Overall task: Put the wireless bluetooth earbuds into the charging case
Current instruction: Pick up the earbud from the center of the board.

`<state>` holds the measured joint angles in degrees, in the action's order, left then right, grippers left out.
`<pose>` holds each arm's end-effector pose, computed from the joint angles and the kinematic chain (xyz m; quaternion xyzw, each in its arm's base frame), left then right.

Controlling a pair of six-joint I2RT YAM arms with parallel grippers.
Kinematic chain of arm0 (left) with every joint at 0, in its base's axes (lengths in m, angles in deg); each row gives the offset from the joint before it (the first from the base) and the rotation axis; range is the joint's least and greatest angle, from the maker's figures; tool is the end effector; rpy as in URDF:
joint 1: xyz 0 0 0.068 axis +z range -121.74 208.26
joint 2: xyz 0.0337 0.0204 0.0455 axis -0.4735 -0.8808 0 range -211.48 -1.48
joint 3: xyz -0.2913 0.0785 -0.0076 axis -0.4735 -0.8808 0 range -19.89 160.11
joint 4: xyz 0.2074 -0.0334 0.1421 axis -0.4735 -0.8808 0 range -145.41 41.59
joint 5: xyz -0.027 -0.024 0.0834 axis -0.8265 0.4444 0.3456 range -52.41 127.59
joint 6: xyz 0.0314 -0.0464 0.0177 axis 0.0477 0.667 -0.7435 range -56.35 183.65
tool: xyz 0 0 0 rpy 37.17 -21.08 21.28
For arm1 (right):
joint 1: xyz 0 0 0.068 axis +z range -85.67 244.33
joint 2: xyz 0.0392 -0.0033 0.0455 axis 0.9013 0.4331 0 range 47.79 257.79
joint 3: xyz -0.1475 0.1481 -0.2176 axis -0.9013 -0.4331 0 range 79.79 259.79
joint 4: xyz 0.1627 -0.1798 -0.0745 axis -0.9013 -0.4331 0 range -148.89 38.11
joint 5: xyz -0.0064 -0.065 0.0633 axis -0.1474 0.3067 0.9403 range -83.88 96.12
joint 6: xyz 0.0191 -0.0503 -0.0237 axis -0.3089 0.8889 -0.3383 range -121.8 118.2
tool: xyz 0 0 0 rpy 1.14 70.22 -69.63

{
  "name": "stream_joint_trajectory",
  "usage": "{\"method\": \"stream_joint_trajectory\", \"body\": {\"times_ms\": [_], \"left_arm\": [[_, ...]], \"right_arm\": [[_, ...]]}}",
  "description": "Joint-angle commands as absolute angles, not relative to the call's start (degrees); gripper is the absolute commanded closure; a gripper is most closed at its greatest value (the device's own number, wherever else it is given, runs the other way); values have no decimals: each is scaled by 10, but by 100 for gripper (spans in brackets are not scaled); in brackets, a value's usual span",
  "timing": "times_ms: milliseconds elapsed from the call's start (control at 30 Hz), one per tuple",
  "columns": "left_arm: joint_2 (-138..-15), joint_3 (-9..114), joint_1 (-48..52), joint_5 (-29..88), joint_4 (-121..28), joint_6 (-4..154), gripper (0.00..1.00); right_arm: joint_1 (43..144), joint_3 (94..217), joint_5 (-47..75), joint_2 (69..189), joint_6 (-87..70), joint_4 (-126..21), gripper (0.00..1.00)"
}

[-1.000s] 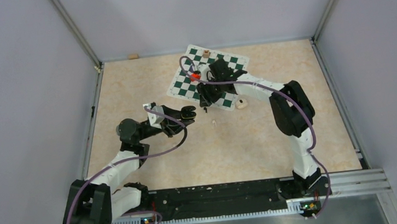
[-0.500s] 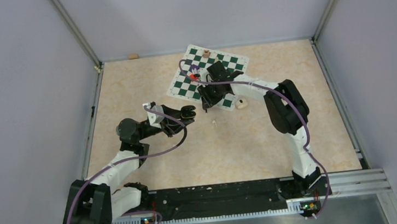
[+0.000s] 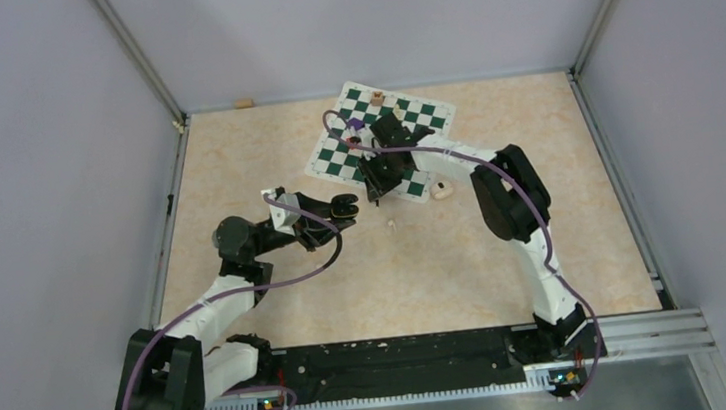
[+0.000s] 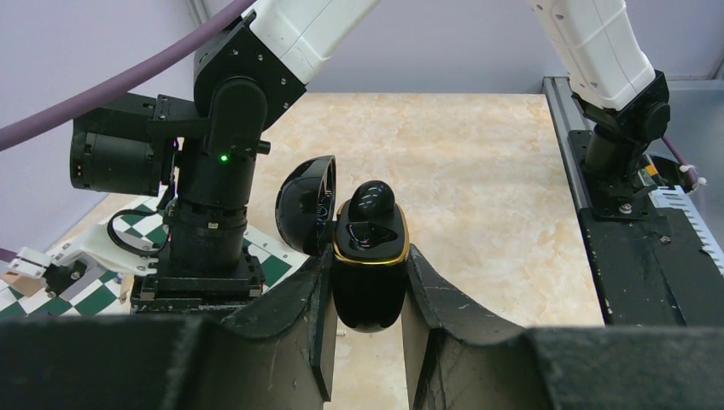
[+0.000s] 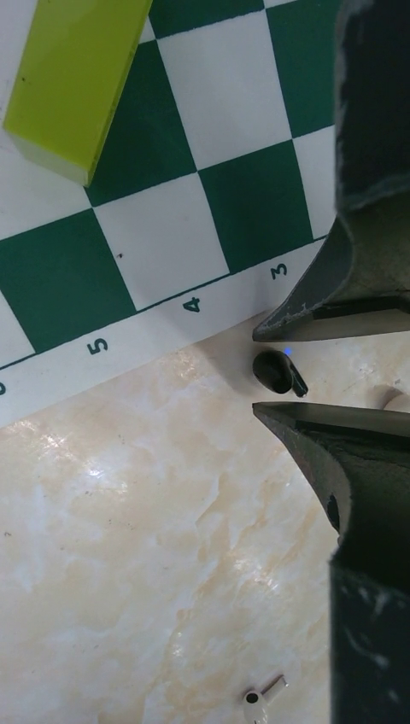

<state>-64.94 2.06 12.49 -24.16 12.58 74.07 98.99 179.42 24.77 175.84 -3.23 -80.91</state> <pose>0.1769 -0.0890 0.2959 0.4417 0.4753 -0.4474 0.6155 0.4030 0.2951 0.1886 -0.3143 0.8947 0.2336 0.2149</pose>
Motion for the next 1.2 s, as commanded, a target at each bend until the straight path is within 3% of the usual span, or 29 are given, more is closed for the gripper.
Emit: {"method": "stream_joint_trajectory", "body": {"times_ms": [0, 167, 267, 467, 633, 867, 1167], "left_arm": [[-646, 40, 128, -249, 142, 741, 100], [-648, 39, 128, -250, 143, 740, 100], [-649, 40, 128, -250, 143, 740, 100], [-649, 38, 128, -250, 143, 740, 100], [-649, 41, 127, -240, 142, 750, 100], [-647, 44, 127, -221, 140, 763, 100], [-665, 80, 126, -208, 106, 778, 100]], "right_arm": [[1004, 1830, 223, 1770, -41, -842, 69], [1008, 1833, 219, 1772, -33, -858, 75], [1009, 1837, 223, 1774, -25, -863, 89], [1009, 1844, 257, 1750, 18, -870, 90], [1007, 1813, 260, 1664, 53, -856, 92], [997, 1669, 246, 1467, 98, -741, 94], [997, 1397, 262, 1218, 158, -480, 95]]}}
